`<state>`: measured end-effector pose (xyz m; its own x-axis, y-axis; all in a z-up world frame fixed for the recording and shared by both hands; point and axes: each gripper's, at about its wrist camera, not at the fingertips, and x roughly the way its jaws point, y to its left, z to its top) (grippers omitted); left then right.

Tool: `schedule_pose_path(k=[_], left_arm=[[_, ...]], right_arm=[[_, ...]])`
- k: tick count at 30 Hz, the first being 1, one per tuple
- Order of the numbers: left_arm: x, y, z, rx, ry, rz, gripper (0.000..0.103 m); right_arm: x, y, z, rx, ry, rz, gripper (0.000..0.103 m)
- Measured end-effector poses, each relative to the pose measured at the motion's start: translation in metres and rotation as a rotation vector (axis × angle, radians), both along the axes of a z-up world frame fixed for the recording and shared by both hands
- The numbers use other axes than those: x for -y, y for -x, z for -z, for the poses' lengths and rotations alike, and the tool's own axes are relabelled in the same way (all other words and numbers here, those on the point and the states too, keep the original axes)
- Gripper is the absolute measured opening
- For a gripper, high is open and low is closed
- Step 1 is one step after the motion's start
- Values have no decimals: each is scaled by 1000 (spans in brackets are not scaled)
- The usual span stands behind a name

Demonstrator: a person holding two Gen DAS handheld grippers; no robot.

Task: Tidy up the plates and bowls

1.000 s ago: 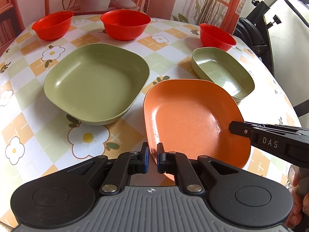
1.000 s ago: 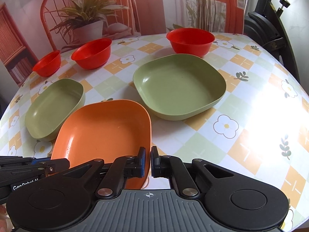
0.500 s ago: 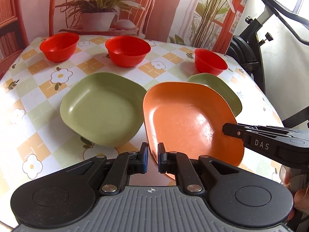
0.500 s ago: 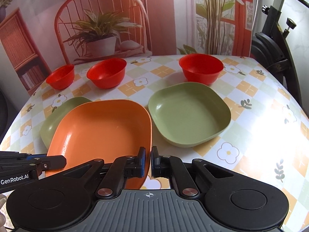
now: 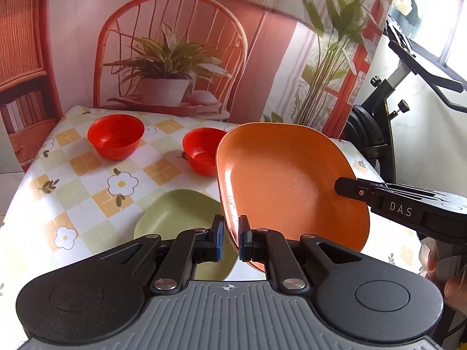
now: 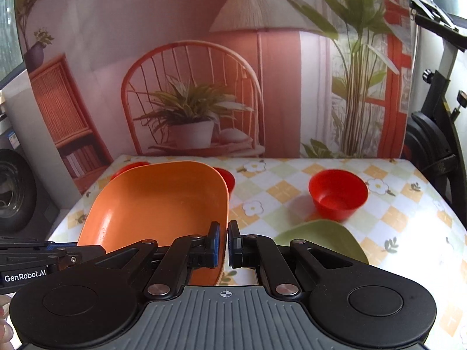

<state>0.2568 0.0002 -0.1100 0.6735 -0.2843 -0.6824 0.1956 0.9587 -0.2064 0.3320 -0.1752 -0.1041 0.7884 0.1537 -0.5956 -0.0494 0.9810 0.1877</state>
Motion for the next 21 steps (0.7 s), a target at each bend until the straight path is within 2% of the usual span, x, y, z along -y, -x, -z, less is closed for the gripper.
schedule_pose_path(k=[10, 16, 19, 21], left_arm=[[-16, -1, -49, 106, 23, -47, 11], [-21, -13, -62, 152, -18, -62, 11], [-25, -26, -57, 132, -30, -71, 11], [-31, -35, -46, 85, -15, -86, 11]], right_arm=[[-14, -16, -50, 108, -9, -50, 6], [-26, -38, -62, 168, 7, -78, 6], [-32, -55, -56, 161, 7, -97, 6], [-37, -67, -47, 139, 17, -115, 6]])
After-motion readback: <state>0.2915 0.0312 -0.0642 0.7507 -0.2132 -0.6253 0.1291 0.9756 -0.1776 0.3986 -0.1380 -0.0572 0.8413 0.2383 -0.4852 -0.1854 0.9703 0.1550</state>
